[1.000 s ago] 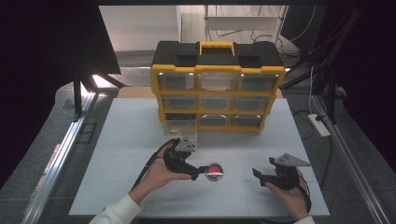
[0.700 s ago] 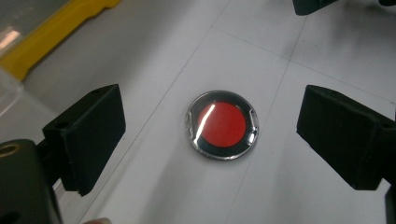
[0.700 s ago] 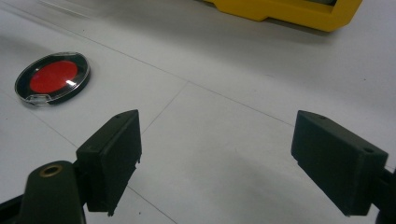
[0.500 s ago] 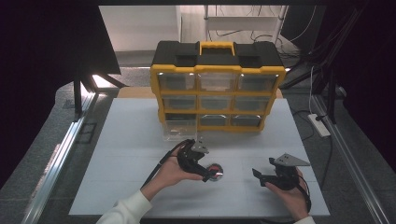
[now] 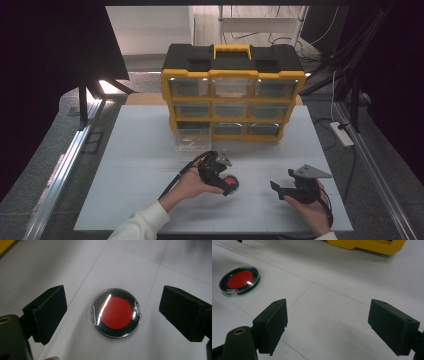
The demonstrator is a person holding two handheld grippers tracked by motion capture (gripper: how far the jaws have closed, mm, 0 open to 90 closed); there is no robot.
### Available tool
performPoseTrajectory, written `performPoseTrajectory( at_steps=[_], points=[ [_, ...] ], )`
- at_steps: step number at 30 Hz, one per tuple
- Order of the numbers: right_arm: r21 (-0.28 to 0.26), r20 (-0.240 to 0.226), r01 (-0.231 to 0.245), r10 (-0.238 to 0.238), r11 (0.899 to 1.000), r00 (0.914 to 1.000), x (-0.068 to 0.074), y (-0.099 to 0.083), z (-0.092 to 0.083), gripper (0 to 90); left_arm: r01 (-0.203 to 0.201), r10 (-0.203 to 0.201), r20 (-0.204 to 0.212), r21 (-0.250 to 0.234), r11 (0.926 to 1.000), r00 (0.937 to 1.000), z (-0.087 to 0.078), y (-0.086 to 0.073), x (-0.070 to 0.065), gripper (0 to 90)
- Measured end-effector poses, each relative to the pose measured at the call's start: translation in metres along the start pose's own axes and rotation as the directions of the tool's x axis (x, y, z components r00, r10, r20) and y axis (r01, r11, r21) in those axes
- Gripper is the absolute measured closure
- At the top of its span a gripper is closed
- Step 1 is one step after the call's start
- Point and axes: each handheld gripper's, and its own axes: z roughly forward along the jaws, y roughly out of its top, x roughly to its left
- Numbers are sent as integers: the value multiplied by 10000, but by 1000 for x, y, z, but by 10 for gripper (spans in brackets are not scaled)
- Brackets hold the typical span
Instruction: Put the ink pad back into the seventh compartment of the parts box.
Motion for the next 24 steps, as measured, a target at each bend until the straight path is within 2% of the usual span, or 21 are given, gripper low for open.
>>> performPoseTrajectory(
  at_steps=[24],
  points=[
    [124, 22, 69, -69, 9999, 10000, 0, -1, 1, 165, -114, 144, -287, 1024, 9947, 9995, 27, -3, -3, 74]
  ],
)
